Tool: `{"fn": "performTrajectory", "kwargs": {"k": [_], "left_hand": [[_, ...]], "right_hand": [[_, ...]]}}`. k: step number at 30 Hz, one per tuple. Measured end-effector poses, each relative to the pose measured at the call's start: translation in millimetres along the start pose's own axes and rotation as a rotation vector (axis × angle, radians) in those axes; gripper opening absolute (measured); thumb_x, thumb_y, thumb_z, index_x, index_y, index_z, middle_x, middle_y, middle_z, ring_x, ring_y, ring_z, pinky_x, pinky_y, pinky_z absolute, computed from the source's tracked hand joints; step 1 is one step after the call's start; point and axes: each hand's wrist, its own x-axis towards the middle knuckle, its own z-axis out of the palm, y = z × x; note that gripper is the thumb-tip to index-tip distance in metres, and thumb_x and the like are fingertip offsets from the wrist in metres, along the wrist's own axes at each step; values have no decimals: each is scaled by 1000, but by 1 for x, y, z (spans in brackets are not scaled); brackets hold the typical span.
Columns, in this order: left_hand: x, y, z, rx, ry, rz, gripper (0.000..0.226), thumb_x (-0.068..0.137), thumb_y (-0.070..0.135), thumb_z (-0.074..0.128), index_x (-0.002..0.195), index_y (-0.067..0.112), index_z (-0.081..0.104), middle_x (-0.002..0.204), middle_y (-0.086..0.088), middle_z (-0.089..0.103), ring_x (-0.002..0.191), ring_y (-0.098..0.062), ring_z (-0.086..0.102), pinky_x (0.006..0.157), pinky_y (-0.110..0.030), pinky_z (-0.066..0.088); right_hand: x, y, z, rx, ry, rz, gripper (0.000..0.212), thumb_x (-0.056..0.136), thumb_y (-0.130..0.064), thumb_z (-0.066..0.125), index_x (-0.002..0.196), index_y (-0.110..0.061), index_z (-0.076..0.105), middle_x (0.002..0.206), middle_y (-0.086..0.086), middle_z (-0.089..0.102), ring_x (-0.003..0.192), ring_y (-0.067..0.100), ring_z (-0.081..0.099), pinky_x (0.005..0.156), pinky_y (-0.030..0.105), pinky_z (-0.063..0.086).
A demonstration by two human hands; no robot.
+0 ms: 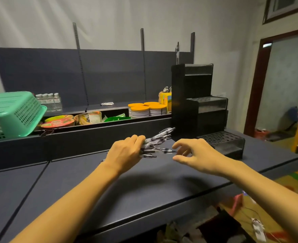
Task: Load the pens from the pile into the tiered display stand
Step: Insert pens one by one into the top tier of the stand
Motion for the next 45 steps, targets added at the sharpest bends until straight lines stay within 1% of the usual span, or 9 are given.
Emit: {"fn": "performTrajectory", "kwargs": {"k": [6, 8, 12, 17, 21, 27, 36, 41, 45], "left_hand": [[32, 35, 23, 29, 55, -76, 26, 82, 24, 61, 101, 13, 48, 70, -6, 59, 48, -20, 52, 36, -28, 40], [43, 48, 28, 24, 63, -113, 30, 81, 25, 65, 102, 13, 48, 71, -6, 61, 49, -20, 53, 37, -28, 43], [66, 69, 29, 22, 45, -192, 27, 84, 31, 56, 103, 15, 46, 74, -7, 62, 51, -22, 56, 37, -31, 46], [93, 82, 31, 40, 88, -239, 30, 83, 34, 55, 103, 14, 46, 76, -9, 66, 52, -25, 59, 36, -31, 46], [117, 75, 47, 68, 131, -262, 28, 83, 29, 58, 104, 13, 49, 79, -9, 68, 57, -25, 63, 40, -28, 45], [152, 58, 78, 33, 209, -247, 31, 85, 29, 64, 104, 5, 62, 86, -10, 70, 64, -25, 66, 46, -32, 52], [189, 39, 112, 27, 305, -230, 30, 86, 28, 63, 108, 15, 47, 84, -11, 68, 64, -26, 64, 46, -34, 52], [214, 33, 122, 2, 356, -256, 38, 81, 24, 71, 110, 16, 48, 90, -11, 69, 68, -27, 66, 49, -37, 54], [241, 32, 130, 19, 356, -260, 37, 82, 26, 72, 110, 14, 50, 94, -9, 70, 72, -24, 67, 50, -36, 54]], "right_hand": [[8, 46, -32, 136, 40, -146, 31, 88, -36, 66, 116, -23, 65, 105, -4, 69, 90, 8, 66, 82, 25, 57], [10, 61, -44, 195, 57, -190, 28, 87, -35, 68, 113, -24, 66, 103, -6, 69, 89, 7, 67, 81, 25, 57], [21, 79, -57, 414, 48, -267, 20, 84, -24, 72, 102, -15, 71, 89, -3, 72, 82, 9, 70, 78, 28, 59], [32, 88, -69, 858, -13, -204, 18, 83, -10, 72, 100, -7, 69, 86, 7, 75, 78, 20, 73, 65, 27, 59], [50, 95, -81, 1131, -66, -113, 20, 82, -8, 71, 101, -4, 68, 90, 11, 75, 83, 27, 73, 67, 36, 61], [85, 105, -96, 1152, -21, -127, 14, 81, -8, 71, 95, -7, 73, 93, 14, 75, 86, 29, 72, 70, 37, 61], [117, 119, -120, 1115, -38, -262, 25, 73, -21, 71, 96, -10, 71, 91, 10, 75, 83, 27, 73, 59, 29, 60], [135, 129, -139, 1042, 21, -329, 14, 84, -14, 68, 97, -10, 72, 92, 6, 76, 82, 23, 74, 46, 25, 54], [152, 137, -157, 1067, 79, -324, 13, 86, -11, 68, 98, -7, 71, 92, 4, 76, 84, 20, 73, 43, 24, 52]]}}
